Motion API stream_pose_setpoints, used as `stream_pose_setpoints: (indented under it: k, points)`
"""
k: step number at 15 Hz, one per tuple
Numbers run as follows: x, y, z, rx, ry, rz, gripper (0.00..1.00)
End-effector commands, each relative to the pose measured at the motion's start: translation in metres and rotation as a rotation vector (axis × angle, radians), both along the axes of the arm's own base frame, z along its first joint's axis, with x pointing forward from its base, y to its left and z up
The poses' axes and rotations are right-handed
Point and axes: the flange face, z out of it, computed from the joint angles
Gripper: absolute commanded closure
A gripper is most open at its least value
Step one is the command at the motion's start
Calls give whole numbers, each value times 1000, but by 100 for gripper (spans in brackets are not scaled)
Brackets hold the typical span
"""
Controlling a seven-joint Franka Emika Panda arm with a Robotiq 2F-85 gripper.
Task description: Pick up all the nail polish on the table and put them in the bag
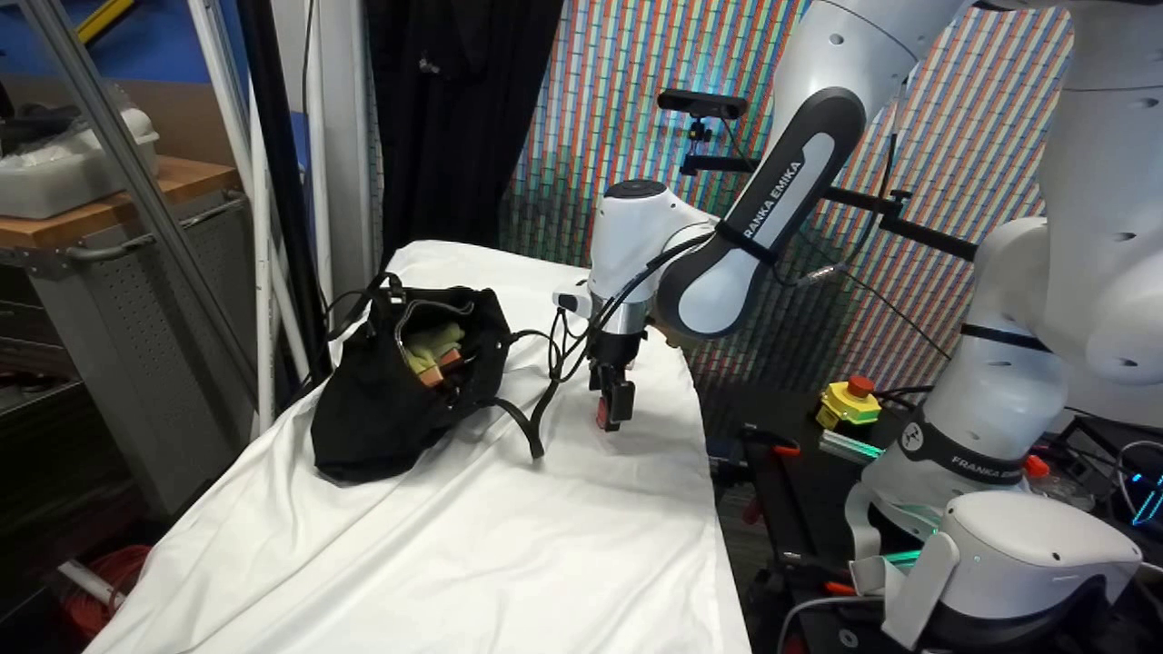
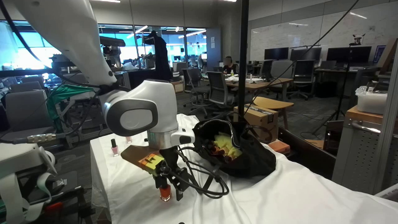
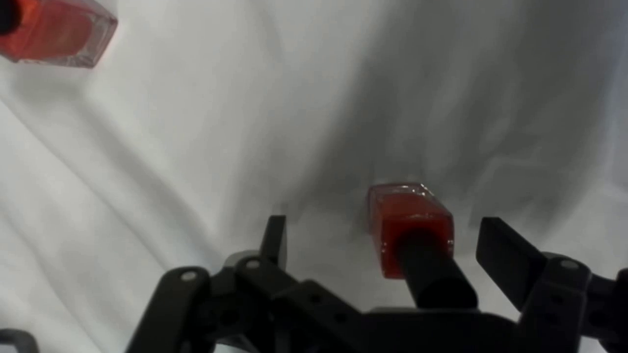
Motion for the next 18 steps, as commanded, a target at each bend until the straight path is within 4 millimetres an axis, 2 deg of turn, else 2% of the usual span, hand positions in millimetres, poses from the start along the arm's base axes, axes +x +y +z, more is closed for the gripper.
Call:
stream_pose_setpoints:
  k: [1, 2, 3, 4, 6, 7, 14, 18]
  points:
    - [1, 0, -7, -5, 22, 27, 0]
    - [1, 0, -7, -6, 23, 31, 0]
    - [1, 0, -7, -7, 23, 32, 5]
    - [1, 0, -7, -9, 23, 35, 27]
    - [1, 0, -7, -9, 22, 38, 31]
    - [1, 0, -7, -11, 21, 38, 36]
    - [1, 1, -4, -22, 29, 41, 84]
    - [2, 1, 8, -43, 58, 25, 85]
